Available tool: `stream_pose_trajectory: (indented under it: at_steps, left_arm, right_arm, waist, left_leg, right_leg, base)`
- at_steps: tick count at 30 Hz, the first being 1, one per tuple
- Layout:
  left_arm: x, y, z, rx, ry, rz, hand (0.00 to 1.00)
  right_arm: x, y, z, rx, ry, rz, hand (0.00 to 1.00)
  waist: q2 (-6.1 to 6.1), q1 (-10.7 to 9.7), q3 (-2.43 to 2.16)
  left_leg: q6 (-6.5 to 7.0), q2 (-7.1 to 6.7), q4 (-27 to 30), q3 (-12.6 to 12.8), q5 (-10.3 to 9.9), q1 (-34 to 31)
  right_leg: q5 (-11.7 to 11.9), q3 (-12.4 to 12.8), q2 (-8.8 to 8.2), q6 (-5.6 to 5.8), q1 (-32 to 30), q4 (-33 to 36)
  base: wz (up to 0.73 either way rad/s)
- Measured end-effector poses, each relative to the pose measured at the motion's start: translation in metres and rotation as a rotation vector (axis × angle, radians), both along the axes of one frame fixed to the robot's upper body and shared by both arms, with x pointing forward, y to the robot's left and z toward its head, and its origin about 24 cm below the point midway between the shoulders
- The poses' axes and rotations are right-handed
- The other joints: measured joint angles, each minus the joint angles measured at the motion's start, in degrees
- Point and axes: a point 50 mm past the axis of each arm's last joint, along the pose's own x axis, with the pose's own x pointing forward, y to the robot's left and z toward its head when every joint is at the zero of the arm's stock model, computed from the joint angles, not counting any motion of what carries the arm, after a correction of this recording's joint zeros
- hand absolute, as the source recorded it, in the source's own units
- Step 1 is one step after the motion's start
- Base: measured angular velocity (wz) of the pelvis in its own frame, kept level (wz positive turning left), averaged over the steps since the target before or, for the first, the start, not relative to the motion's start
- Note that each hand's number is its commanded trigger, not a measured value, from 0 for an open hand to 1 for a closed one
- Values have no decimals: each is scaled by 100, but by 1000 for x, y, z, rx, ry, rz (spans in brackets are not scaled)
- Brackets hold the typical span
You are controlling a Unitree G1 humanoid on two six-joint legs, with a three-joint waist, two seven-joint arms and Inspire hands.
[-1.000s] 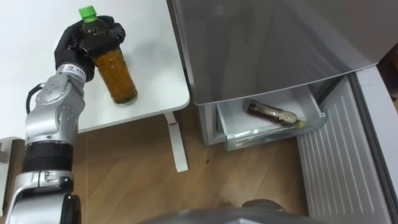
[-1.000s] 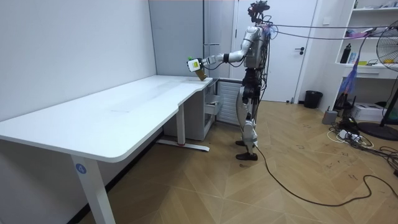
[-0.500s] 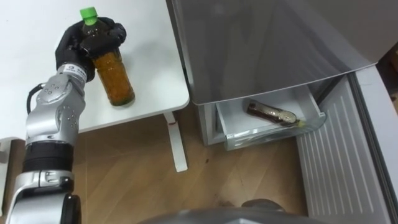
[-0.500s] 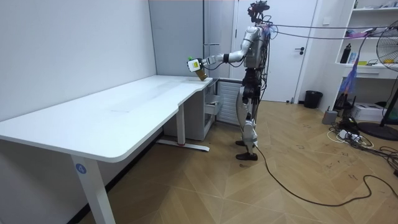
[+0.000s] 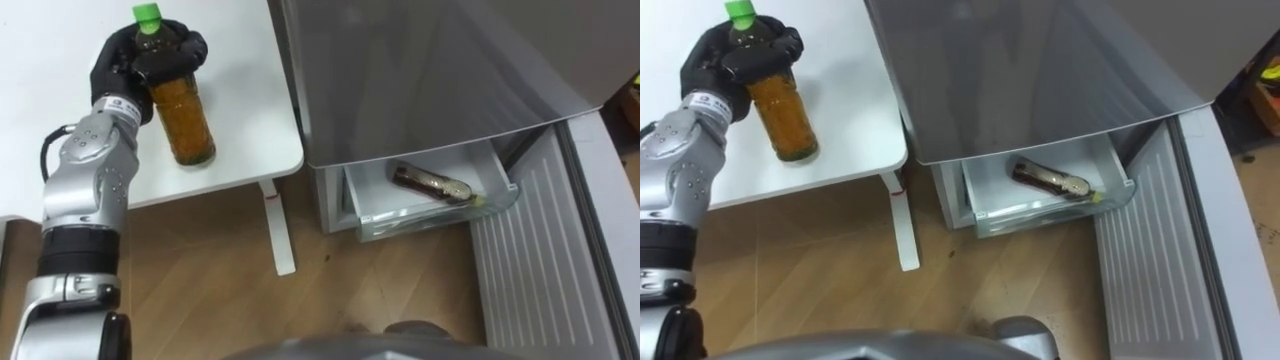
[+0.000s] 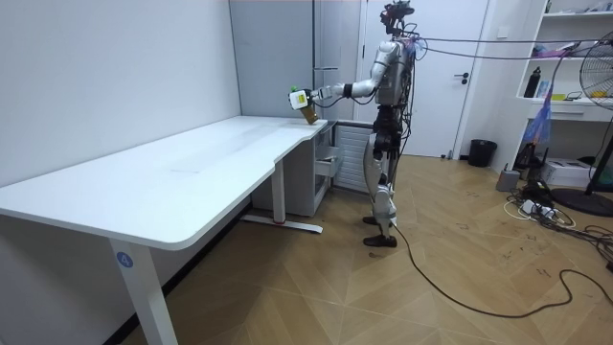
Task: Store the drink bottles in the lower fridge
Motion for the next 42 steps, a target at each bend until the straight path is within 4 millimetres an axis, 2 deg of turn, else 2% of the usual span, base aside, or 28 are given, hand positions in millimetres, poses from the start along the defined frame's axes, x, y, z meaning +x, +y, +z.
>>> stream_pose_trajectory:
  at_steps: [9, 11, 14, 18, 20, 25, 30, 35, 42]
  left_arm:
    - [-3, -6, 10, 61, -43, -45, 100]
    - [-13, -8, 7, 66, -46, -53, 100]
    - [-19, -10, 0, 45, -26, -50, 100]
    - [-27, -10, -5, 41, -14, -43, 100]
    - [-34, -13, -8, 30, -10, -45, 100]
    - [-37, -23, -8, -7, -30, -50, 100]
    - [-48, -35, -12, -57, -39, -61, 100]
    - [-62, -45, -29, -68, 34, -98, 100]
    - [-67, -52, -36, -90, 63, -125, 100]
  right_arm:
    - [21, 3, -1, 3, -44, 39, 0]
    - [25, 2, 0, -1, -57, 43, 0]
    - [23, 2, -1, -13, -53, 43, 0]
    - [22, 3, -1, -23, -50, 42, 0]
    - [21, 4, -2, -27, -44, 41, 0]
    - [23, 6, -3, -32, -39, 73, 0]
    - [23, 7, -3, -33, -44, 79, 0]
    - [34, 11, -3, -20, -82, 86, 0]
    - [43, 15, -3, -9, -96, 139, 0]
  waist:
    - [-4, 101, -9]
    - [5, 160, -15]
    - [19, 268, -50]
    - [18, 323, -63]
    - [9, 375, -59]
    - [-40, 438, -39]
    - [-78, 594, -40]
    - [-151, 697, 5]
    - [-207, 725, -5]
  left_leg:
    - [0, -2, 34, -128, 1, -25]
    - [-1, 0, 35, -142, 1, 1]
    - [-1, -3, 36, -205, 1, -11]
    - [-1, -16, 39, -327, 3, -51]
    - [0, -21, 47, -354, 4, -48]
    - [3, -49, 55, -486, 8, -76]
    - [3, -68, 58, -548, 8, -74]
    - [3, -87, 58, -692, 7, -85]
    - [2, -114, 150, -909, 7, -292]
  right_leg:
    - [1, -97, -6, -3, 40, -4]
    - [-4, -125, -7, -10, 87, -21]
    - [-5, -169, -10, -11, 124, -89]
    - [-5, -287, -30, -11, 146, -97]
    - [-6, -319, -41, -10, 181, -112]
    - [-22, -471, -76, -1, 226, -192]
    - [-44, -563, -105, 4, 248, -198]
    - [-53, -712, -116, 6, 333, -291]
    - [-61, -926, -141, 14, 305, -295]
  base:
    - [5]
    - [7]
    - [9]
    - [17]
    - [8]
    - [15]
    - [7]
    - [14]
    - [18]
